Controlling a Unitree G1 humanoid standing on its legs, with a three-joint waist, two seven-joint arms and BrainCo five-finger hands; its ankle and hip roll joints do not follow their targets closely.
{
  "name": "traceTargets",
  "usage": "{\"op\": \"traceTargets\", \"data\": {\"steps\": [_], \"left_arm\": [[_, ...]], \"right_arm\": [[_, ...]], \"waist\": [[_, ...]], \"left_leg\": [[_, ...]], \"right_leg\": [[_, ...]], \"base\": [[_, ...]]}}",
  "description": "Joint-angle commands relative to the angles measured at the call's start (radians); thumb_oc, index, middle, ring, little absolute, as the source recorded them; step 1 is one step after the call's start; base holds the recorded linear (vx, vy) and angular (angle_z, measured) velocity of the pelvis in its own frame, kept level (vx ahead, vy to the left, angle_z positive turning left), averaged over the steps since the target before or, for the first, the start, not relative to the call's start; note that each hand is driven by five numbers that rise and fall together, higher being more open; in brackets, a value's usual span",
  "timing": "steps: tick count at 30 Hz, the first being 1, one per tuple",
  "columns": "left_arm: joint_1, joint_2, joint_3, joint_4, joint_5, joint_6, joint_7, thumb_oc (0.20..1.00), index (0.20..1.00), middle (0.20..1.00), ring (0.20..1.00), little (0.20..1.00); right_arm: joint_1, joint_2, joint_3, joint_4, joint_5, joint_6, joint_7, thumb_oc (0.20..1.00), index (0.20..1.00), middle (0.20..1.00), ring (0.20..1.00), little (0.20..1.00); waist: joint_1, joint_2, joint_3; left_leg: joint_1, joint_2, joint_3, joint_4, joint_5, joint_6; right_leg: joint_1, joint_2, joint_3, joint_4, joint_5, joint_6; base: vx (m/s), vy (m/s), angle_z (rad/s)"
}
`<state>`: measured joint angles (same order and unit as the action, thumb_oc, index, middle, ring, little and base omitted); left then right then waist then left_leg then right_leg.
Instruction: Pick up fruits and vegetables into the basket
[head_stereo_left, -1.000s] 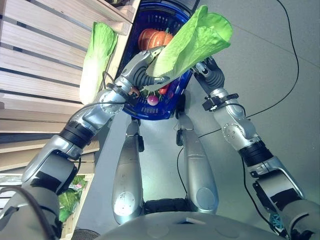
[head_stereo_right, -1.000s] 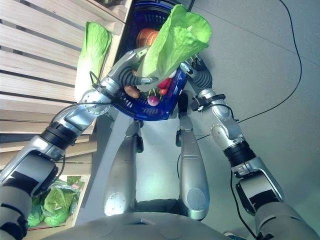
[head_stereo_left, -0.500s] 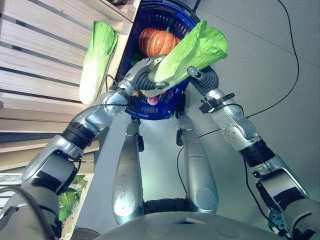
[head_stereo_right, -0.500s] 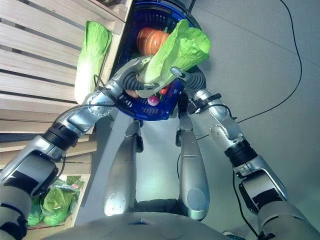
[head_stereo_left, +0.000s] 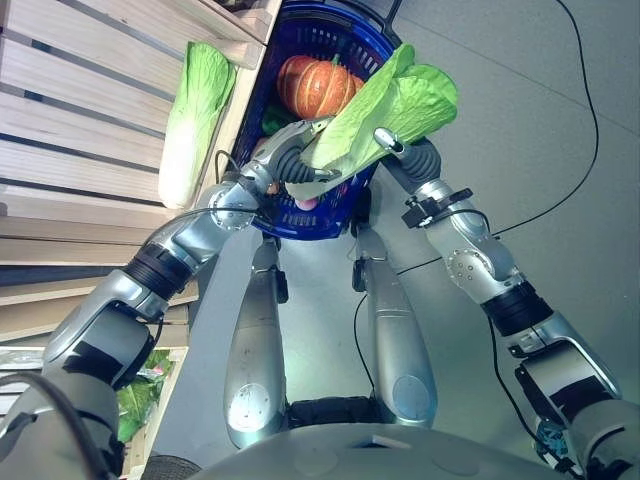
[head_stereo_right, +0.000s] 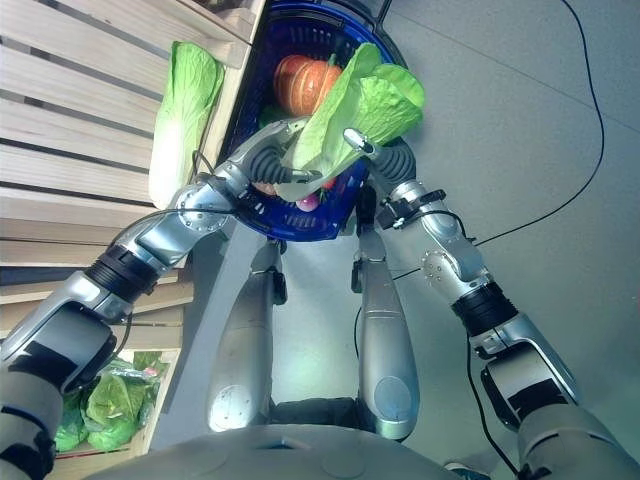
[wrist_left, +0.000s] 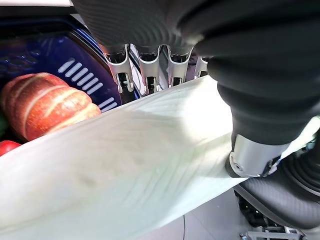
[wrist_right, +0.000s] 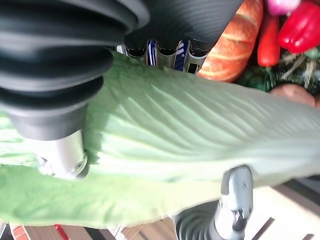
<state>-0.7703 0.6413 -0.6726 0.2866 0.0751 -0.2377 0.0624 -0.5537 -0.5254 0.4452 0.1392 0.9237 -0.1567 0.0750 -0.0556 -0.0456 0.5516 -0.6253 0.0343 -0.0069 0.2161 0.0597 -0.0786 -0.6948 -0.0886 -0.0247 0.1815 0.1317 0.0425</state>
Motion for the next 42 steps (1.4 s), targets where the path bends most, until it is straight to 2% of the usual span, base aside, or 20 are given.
{"op": "traceTargets", "data": {"steps": [1,7,9,10,16,17,19,23,26,31,37,42], "left_arm": [[0.019,0.001,-0.013,-0.046,0.014,0.007,-0.010,0.200,0.200,0.200,0.200,0.200],[0.015,-0.004,-0.011,-0.046,0.012,0.002,0.001,0.200,0.200,0.200,0.200,0.200],[0.023,-0.004,-0.006,-0.044,0.008,-0.010,0.027,0.536,0.536,0.536,0.536,0.536],[0.028,-0.006,-0.002,-0.049,0.005,-0.008,0.037,1.000,1.000,1.000,1.000,1.000],[0.056,-0.032,0.034,-0.038,-0.126,-0.064,0.124,1.000,1.000,1.000,1.000,1.000],[0.079,-0.050,0.061,-0.037,-0.182,-0.113,0.187,1.000,1.000,1.000,1.000,1.000],[0.113,-0.089,0.116,-0.036,-0.256,-0.165,0.249,1.000,1.000,1.000,1.000,1.000],[0.157,-0.148,0.218,-0.035,-0.359,-0.224,0.290,1.000,1.000,1.000,1.000,1.000],[0.179,-0.175,0.293,-0.038,-0.379,-0.241,0.340,1.000,1.000,1.000,1.000,1.000],[0.186,-0.192,0.405,-0.015,-0.450,-0.235,0.407,1.000,1.000,1.000,1.000,1.000],[0.169,-0.176,0.492,0.060,-0.397,-0.204,0.522,1.000,1.000,1.000,1.000,1.000],[0.141,-0.151,0.522,0.165,-0.387,-0.175,0.566,1.000,1.000,1.000,1.000,1.000]], "right_arm": [[-0.032,0.027,0.015,-0.158,0.013,-0.101,0.068,0.200,0.200,0.200,0.200,0.200],[-0.038,0.031,0.018,-0.145,0.014,-0.105,0.070,0.200,0.200,0.200,0.200,0.200],[-0.033,0.032,0.018,-0.146,0.012,-0.106,0.074,0.200,0.200,0.200,0.200,0.200],[-0.032,0.031,0.019,-0.144,0.013,-0.110,0.073,0.200,0.200,0.200,0.200,0.200],[-0.029,0.034,0.025,-0.141,0.015,-0.122,0.067,0.200,0.200,0.200,0.200,0.200],[-0.025,0.037,0.026,-0.140,0.013,-0.128,0.066,0.200,0.200,0.200,0.200,0.200],[-0.013,0.052,0.021,-0.133,-0.004,-0.137,0.068,0.200,0.200,0.200,0.200,0.200],[-0.001,0.088,-0.004,-0.129,-0.042,-0.133,0.064,0.200,0.200,0.200,0.200,0.200],[0.010,0.104,-0.030,-0.141,-0.064,-0.115,0.056,0.200,0.200,0.200,0.200,0.200],[0.014,0.111,-0.068,-0.140,-0.090,-0.086,0.054,0.200,0.200,0.200,0.200,0.200],[0.017,0.097,-0.101,-0.135,-0.142,-0.070,0.039,0.200,0.200,0.200,0.200,0.200],[-0.004,0.062,-0.111,-0.106,-0.204,-0.086,-0.014,0.200,0.200,0.200,0.200,0.200]], "waist": [[0.003,-0.001,-0.032],[0.005,0.000,-0.032],[0.007,-0.001,-0.032],[0.008,-0.001,-0.032],[0.011,-0.005,-0.032],[0.013,-0.007,-0.032],[0.017,-0.010,-0.032],[0.024,-0.014,-0.032],[0.028,-0.016,-0.032],[0.029,-0.012,-0.032],[0.022,-0.005,-0.032],[0.015,0.002,-0.032]], "left_leg": [[-0.010,-0.046,0.032,-0.031,-0.005,0.017],[-0.013,-0.048,0.030,-0.028,-0.007,0.017],[-0.010,-0.048,0.029,-0.025,-0.011,0.017],[-0.010,-0.049,0.027,-0.023,-0.013,0.016],[-0.011,-0.047,0.027,-0.021,-0.012,0.015],[-0.011,-0.048,0.025,-0.022,-0.013,0.016],[-0.011,-0.052,0.021,-0.023,-0.015,0.019],[-0.012,-0.057,0.012,-0.021,-0.016,0.019],[-0.012,-0.062,0.007,-0.017,-0.017,0.018],[-0.006,-0.065,0.002,-0.008,-0.021,0.016],[-0.007,-0.064,0.003,0.005,-0.022,0.012],[-0.012,-0.062,0.007,0.007,-0.015,0.009]], "right_leg": [[0.046,0.046,-0.054,0.037,-0.072,0.064],[0.043,0.046,-0.054,0.040,-0.073,0.064],[0.047,0.046,-0.054,0.041,-0.077,0.064],[0.047,0.046,-0.053,0.042,-0.078,0.064],[0.047,0.045,-0.055,0.042,-0.077,0.065],[0.047,0.046,-0.055,0.042,-0.078,0.064],[0.046,0.048,-0.056,0.043,-0.080,0.063],[0.047,0.049,-0.061,0.046,-0.083,0.060],[0.049,0.049,-0.065,0.048,-0.087,0.056],[0.056,0.048,-0.067,0.059,-0.099,0.048],[0.058,0.049,-0.065,0.074,-0.112,0.039],[0.051,0.050,-0.062,0.078,-0.113,0.034]], "base": [[0.00,0.000,0.00],[0.00,0.000,0.00],[0.00,0.000,0.00],[0.00,0.000,0.00],[0.00,0.000,0.00],[0.00,0.000,0.00],[0.00,-0.033,0.01],[-0.01,-0.036,0.01],[0.00,-0.011,0.02],[0.00,0.000,0.00],[0.01,0.027,0.00],[0.00,0.035,0.00]]}}
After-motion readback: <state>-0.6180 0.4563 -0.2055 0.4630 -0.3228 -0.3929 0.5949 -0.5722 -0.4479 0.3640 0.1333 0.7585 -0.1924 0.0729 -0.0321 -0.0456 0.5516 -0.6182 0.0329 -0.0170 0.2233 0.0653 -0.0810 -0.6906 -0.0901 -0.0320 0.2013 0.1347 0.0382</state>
